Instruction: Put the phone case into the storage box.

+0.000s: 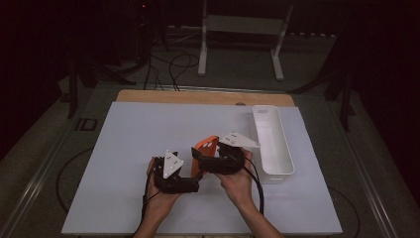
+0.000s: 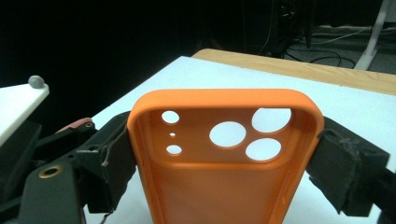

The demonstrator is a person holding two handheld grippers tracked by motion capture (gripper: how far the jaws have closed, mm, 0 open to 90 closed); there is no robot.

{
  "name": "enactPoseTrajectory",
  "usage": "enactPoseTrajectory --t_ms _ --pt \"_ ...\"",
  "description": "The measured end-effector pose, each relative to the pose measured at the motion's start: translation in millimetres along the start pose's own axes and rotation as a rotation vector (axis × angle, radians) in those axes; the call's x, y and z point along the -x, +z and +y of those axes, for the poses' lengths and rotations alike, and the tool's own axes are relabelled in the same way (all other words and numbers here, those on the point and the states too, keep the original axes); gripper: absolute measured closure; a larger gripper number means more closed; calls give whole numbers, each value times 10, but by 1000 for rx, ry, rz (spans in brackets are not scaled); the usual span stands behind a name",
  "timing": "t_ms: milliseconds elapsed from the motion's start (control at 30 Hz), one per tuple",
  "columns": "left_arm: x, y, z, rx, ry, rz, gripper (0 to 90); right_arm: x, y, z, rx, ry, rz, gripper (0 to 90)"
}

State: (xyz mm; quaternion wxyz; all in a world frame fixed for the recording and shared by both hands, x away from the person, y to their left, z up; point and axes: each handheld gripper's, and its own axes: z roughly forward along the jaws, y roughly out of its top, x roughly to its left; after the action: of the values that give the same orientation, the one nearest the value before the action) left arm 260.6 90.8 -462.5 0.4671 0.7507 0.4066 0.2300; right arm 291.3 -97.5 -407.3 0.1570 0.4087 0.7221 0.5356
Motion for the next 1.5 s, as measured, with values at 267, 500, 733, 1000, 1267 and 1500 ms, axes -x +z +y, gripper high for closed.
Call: enactPoseTrajectory --t_ms 267,500,733,1000,1267,1500 --pt "-58 -39 4 14 -9 16 2 20 -2 42 5 -6 -8 163" --pt "-117 -77 10 24 -18 27 2 47 1 86 7 -13 -21 162" --pt "-165 -106 15 28 -21 36 1 67 16 125 6 -14 -30 162" --pt "-223 -147 20 35 -24 44 1 104 33 172 8 -17 -44 163" --pt "-270 -181 25 43 -25 57 1 144 49 240 15 -21 -55 162" --pt "-321 -223 25 47 -25 65 1 184 68 309 21 -20 -68 163"
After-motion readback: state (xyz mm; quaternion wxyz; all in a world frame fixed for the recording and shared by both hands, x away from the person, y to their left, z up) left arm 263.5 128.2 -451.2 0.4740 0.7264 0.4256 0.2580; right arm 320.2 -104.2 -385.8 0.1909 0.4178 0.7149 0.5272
